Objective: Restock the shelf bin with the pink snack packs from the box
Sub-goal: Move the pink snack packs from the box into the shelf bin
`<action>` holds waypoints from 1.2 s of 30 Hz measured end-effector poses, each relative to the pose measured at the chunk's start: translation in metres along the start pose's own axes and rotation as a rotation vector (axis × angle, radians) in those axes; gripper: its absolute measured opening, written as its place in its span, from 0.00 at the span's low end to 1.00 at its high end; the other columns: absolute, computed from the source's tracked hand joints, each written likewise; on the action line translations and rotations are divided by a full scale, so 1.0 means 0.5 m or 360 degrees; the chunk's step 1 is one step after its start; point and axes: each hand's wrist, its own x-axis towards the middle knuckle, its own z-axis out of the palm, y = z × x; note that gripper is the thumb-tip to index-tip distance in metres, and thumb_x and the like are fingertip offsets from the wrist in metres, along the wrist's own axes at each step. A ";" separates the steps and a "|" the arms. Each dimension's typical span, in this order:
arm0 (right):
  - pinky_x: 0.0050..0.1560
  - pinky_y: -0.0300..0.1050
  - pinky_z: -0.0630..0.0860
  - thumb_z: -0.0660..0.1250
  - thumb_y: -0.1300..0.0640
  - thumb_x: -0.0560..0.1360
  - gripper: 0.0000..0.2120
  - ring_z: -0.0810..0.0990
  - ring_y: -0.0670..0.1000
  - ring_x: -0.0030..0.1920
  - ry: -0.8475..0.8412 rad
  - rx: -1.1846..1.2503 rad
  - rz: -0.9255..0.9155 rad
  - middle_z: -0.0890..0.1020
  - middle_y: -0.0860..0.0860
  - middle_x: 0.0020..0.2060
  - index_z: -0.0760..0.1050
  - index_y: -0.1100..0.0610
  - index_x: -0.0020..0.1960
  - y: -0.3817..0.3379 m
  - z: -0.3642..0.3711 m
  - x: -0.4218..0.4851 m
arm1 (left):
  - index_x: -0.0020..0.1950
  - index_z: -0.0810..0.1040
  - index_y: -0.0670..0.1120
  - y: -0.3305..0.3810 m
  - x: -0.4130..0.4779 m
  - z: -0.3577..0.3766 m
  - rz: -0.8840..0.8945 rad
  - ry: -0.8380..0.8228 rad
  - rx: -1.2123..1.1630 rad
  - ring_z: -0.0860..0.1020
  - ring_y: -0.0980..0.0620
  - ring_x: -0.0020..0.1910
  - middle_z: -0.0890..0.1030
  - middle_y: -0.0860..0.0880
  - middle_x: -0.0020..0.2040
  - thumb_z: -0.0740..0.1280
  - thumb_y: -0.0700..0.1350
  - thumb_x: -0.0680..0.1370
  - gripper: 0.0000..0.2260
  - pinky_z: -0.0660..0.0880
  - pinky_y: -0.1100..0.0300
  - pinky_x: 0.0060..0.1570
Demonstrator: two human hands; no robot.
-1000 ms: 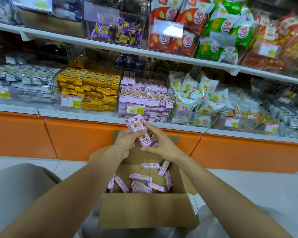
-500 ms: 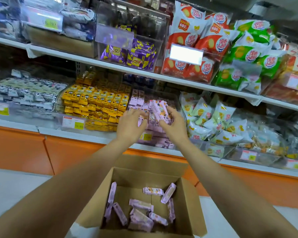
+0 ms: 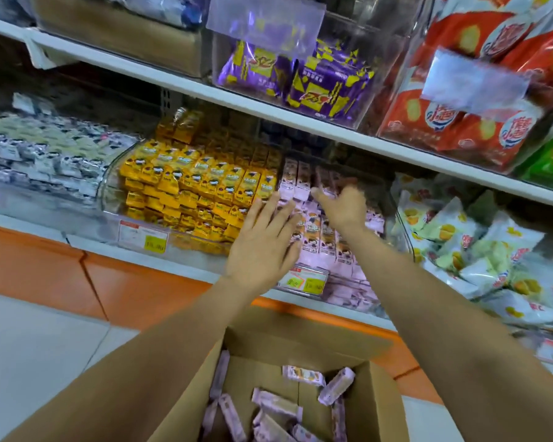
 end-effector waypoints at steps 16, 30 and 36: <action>0.41 0.41 0.73 0.62 0.57 0.78 0.06 0.77 0.47 0.42 0.0085 0.0827 -0.0568 0.80 0.49 0.44 0.77 0.55 0.52 0.052 -0.063 -0.304 | 0.53 0.76 0.46 0.052 -0.187 0.012 -0.0049 0.0335 -0.0171 0.69 0.43 0.50 0.70 0.45 0.51 0.60 0.44 0.70 0.14 0.62 0.49 0.53; 0.53 0.27 0.67 0.67 0.61 0.77 0.19 0.75 0.47 0.60 -0.1730 0.0124 -0.0008 0.78 0.53 0.62 0.72 0.67 0.65 0.446 0.291 -0.621 | 0.70 0.71 0.40 0.067 -0.558 0.254 -0.0272 -0.0987 -0.0033 0.66 0.37 0.71 0.69 0.40 0.72 0.55 0.47 0.76 0.24 0.65 0.43 0.66; 0.69 0.50 0.63 0.76 0.48 0.67 0.43 0.63 0.62 0.70 -0.1722 -0.0371 -0.0035 0.64 0.62 0.71 0.59 0.56 0.75 0.536 0.398 -0.662 | 0.69 0.72 0.39 0.074 -0.562 0.272 -0.0425 -0.0946 -0.0206 0.61 0.37 0.74 0.70 0.41 0.71 0.54 0.45 0.76 0.24 0.66 0.42 0.67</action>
